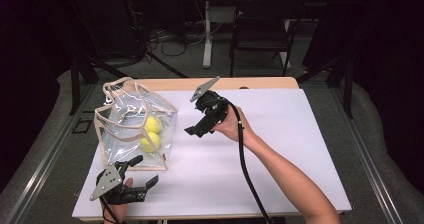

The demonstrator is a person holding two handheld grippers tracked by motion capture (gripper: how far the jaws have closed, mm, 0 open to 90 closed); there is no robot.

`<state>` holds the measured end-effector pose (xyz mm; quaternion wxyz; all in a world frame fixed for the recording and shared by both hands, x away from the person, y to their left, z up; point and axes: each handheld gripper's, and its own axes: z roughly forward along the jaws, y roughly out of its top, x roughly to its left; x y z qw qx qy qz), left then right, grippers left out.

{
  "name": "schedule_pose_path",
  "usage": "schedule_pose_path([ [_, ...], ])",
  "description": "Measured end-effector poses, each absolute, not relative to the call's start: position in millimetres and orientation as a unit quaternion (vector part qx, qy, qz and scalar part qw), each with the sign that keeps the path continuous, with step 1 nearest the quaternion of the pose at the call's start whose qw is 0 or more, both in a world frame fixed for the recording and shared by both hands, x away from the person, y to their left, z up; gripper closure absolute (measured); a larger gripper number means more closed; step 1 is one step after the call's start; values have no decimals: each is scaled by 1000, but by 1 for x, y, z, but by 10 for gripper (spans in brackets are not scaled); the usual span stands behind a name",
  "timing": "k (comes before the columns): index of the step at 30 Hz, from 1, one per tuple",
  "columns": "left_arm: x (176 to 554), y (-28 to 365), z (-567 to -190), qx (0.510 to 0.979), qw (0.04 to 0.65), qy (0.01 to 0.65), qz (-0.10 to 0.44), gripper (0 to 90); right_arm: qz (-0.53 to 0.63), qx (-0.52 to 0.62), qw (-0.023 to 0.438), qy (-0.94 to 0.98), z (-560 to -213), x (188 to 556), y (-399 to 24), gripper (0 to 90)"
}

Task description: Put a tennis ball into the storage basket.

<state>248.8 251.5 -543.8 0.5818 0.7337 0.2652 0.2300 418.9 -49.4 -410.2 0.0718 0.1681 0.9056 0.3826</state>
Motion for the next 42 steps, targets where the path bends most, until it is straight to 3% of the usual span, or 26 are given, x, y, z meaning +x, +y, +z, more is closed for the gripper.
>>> schedule_pose_path([
  [42, 248, 251, -544, 734, 581, 266, 230, 156, 378, 207, 75, 899, -454, 387, -118, 0],
])
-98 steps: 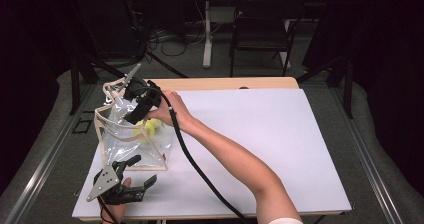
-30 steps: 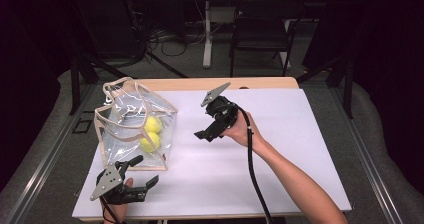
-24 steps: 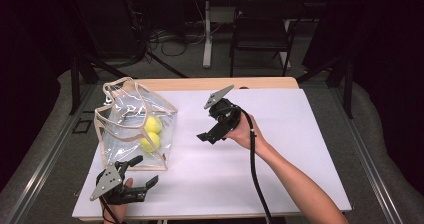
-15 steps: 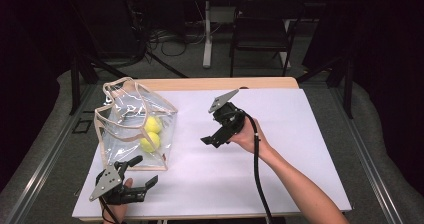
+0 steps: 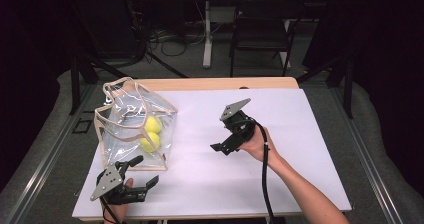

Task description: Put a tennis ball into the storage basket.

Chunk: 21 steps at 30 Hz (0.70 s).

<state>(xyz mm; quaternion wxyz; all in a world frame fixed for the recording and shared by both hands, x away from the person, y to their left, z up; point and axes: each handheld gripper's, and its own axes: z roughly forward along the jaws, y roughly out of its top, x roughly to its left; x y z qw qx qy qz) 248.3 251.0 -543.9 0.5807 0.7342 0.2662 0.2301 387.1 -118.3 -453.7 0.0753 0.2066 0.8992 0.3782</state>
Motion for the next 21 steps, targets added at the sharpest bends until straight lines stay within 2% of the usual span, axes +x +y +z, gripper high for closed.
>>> schedule_pose_path([
  [21, 248, 251, -544, 735, 580, 266, 230, 156, 385, 233, 78, 889, -474, 373, -148, 0],
])
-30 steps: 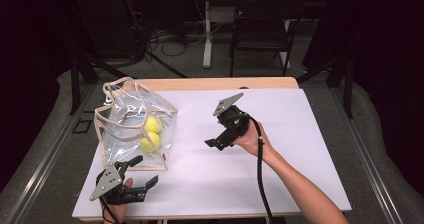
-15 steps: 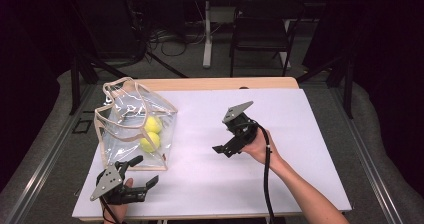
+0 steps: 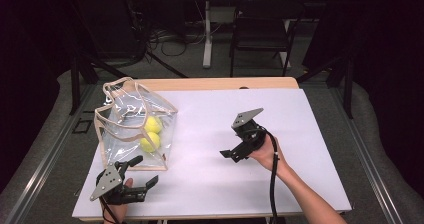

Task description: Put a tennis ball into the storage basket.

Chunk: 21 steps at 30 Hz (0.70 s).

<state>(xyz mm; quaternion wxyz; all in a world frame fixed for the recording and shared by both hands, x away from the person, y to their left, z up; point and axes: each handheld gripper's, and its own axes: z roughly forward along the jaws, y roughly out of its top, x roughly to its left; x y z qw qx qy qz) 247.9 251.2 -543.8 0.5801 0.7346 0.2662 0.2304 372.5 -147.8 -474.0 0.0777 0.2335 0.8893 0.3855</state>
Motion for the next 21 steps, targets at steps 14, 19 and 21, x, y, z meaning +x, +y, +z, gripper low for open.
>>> schedule_pose_path([
  [14, 248, 250, -544, 737, 579, 263, 230, 156, 389, 264, 77, 879, -493, 359, -177, 0],
  [19, 249, 250, -544, 737, 579, 264, 230, 156, 392, 273, 73, 876, -502, 353, -186, 0],
  [21, 248, 249, -544, 738, 578, 264, 229, 156, 394, 276, 73, 874, -504, 351, -189, 0],
])
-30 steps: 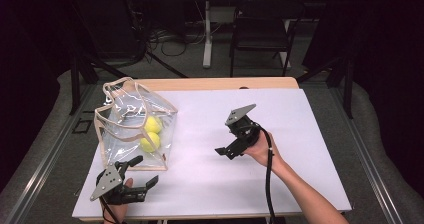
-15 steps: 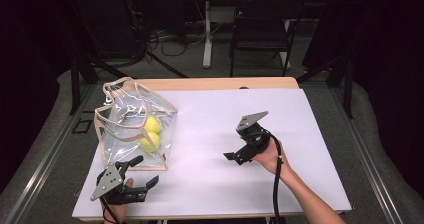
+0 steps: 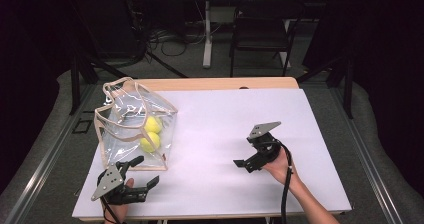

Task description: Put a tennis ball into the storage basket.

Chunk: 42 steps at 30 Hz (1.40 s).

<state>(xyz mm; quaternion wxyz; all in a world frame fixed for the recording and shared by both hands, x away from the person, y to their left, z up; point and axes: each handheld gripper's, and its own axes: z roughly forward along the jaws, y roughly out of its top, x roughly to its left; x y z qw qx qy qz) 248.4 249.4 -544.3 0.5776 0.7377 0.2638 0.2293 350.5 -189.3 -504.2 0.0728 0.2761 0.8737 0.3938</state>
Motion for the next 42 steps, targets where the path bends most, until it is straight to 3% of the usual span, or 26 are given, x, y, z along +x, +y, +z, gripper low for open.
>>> schedule_pose_path([
  [42, 247, 249, -542, 740, 571, 267, 233, 156, 418, 333, 98, 839, -538, 308, -241, 0],
])
